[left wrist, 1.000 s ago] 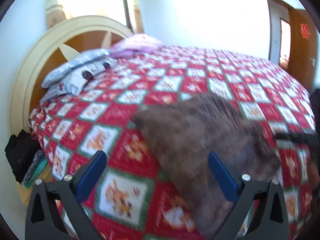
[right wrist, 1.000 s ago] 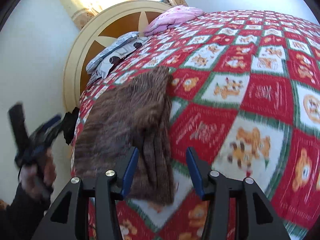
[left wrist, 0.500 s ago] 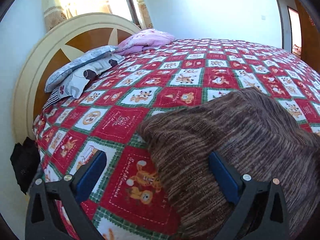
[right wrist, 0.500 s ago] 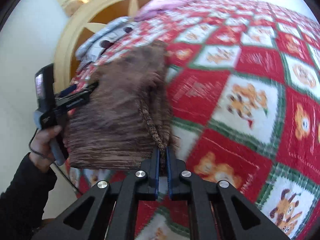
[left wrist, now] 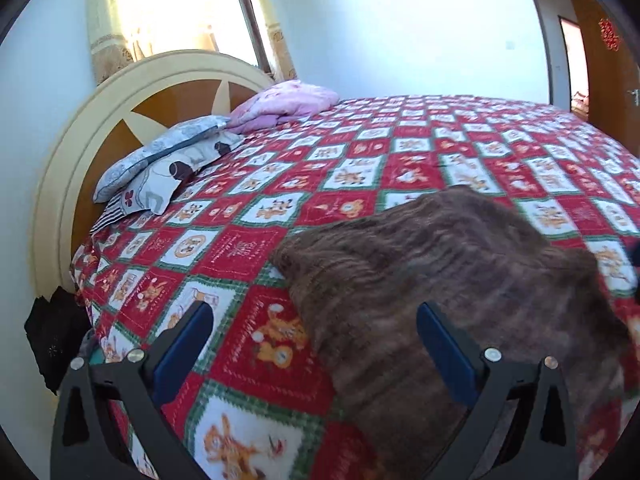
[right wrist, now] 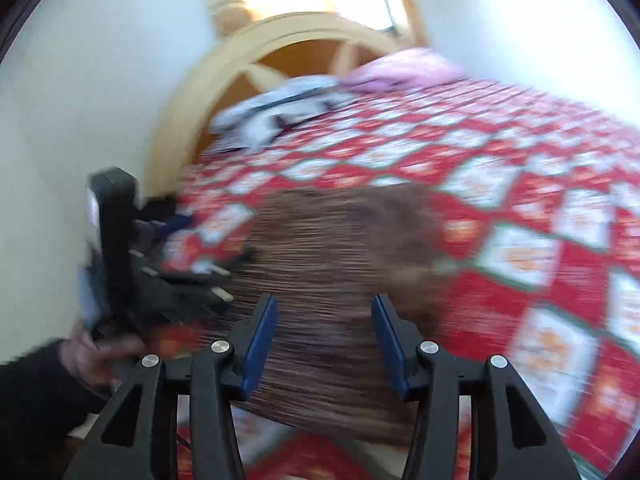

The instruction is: Fold small clothes

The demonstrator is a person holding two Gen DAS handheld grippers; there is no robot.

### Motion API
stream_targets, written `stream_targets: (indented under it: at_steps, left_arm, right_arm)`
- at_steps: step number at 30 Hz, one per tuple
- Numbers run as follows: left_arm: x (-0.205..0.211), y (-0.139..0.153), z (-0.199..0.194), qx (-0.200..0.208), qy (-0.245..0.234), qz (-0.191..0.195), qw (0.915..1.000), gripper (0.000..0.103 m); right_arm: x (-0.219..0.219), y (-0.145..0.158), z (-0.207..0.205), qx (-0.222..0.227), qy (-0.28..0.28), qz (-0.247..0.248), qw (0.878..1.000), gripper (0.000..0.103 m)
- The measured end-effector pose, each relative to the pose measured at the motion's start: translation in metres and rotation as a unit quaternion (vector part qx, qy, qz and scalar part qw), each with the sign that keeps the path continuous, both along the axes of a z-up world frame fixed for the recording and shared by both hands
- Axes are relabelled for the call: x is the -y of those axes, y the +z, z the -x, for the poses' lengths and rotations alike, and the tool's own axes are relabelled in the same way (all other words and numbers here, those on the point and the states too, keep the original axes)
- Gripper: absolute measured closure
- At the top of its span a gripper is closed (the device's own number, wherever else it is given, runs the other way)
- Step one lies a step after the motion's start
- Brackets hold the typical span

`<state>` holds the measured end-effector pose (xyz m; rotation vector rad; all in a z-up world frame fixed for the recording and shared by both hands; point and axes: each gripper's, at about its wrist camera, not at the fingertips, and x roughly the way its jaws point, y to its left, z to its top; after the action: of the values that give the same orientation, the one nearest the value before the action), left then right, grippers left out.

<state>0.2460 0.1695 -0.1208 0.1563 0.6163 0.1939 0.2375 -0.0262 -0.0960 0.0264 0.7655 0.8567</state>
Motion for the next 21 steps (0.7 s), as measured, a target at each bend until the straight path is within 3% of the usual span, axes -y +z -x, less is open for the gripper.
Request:
stream_targets:
  at_steps: [1, 3, 4, 6, 9, 14, 18, 21]
  left_arm:
    - [0.002, 0.000, 0.004, -0.001, -0.006, 0.005, 1.0000, 0.000]
    - [0.005, -0.005, 0.007, -0.011, -0.014, 0.011, 0.9998, 0.000]
    - [0.005, -0.009, 0.007, -0.015, -0.014, 0.010, 0.9997, 0.000]
    - [0.003, -0.019, 0.007, -0.025, -0.009, 0.007, 0.9996, 0.000]
    - [-0.001, -0.029, 0.016, -0.030, -0.009, 0.043, 0.9986, 0.000]
    - [0.001, -0.025, 0.028, -0.042, -0.013, 0.065, 0.9969, 0.000]
    - [0.008, -0.005, 0.050, -0.031, -0.018, 0.063, 0.9974, 0.000]
    - [0.014, 0.017, 0.072, -0.006, -0.031, 0.066, 0.9973, 0.000]
  right_arm:
    - [-0.006, -0.007, -0.008, -0.004, -0.004, 0.015, 1.000, 0.053]
    - [-0.006, -0.029, -0.027, -0.016, -0.066, 0.078, 0.995, 0.057]
    - [0.006, -0.045, -0.040, -0.051, -0.090, 0.079, 0.992, 0.066]
    - [0.024, -0.053, -0.043, -0.066, -0.092, 0.034, 0.993, 0.072]
    - [0.041, -0.060, -0.038, -0.081, -0.092, 0.009, 0.992, 0.073]
    - [0.032, -0.061, -0.026, -0.049, -0.102, 0.009, 0.994, 0.071]
    - [0.032, -0.033, 0.011, -0.002, -0.127, 0.018, 0.992, 0.052]
    - [0.041, -0.009, 0.039, 0.047, -0.153, 0.018, 0.987, 0.049]
